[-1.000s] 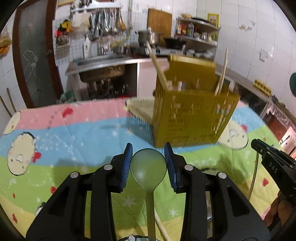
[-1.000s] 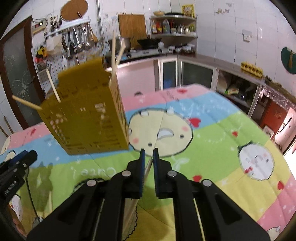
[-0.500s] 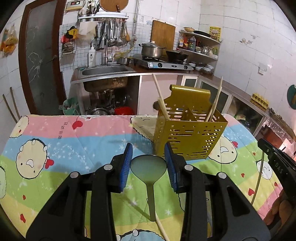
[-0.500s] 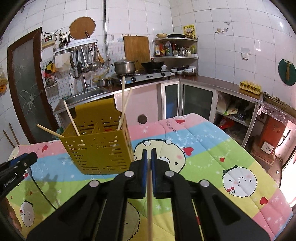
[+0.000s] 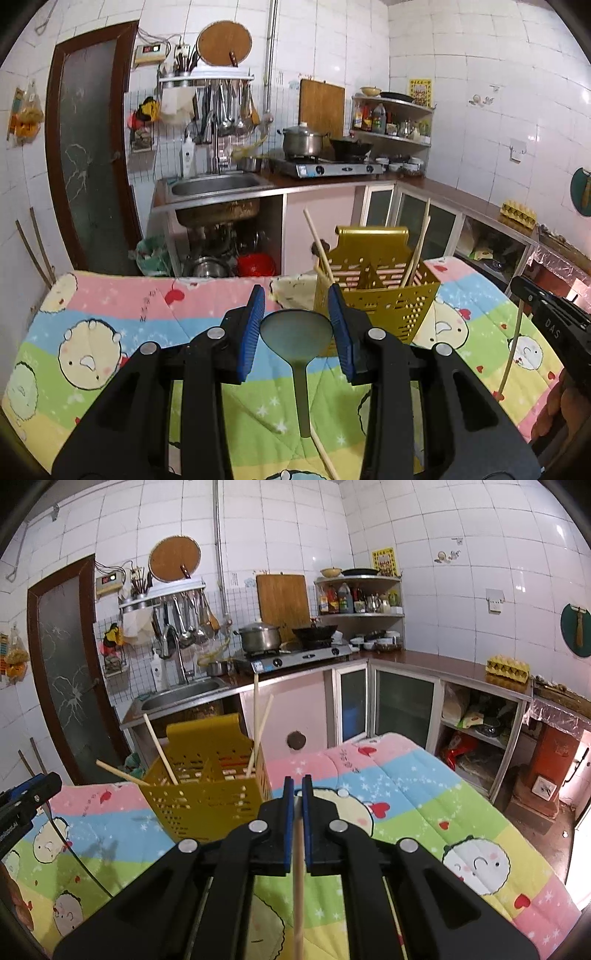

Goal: Organize utensils
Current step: 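Lift the green spoon over the yellow holder while the right tool carries its chopstick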

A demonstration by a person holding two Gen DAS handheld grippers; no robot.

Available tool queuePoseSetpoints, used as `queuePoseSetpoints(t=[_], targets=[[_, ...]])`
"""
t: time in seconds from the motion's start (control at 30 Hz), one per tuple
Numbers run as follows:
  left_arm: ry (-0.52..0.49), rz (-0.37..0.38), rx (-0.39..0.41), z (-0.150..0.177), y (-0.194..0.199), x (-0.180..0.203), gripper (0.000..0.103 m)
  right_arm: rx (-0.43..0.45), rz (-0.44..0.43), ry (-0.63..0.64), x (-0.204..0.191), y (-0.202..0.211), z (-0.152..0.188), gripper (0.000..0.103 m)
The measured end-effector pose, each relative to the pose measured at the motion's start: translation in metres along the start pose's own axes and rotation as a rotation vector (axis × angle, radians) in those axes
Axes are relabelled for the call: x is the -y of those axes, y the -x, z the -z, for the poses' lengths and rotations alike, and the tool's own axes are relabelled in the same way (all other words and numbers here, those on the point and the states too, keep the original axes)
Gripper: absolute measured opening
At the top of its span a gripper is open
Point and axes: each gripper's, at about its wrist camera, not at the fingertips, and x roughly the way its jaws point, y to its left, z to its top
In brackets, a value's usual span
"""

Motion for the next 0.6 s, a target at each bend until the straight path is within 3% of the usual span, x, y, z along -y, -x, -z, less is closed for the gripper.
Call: queuePoseSetpoints(t=[0.6], targets=[[-0.02,0.02,0.098,-0.03,0.003,0.01,0.034,0.149,-0.033,0.007,-0.01,0.003,-0.04,0.004]])
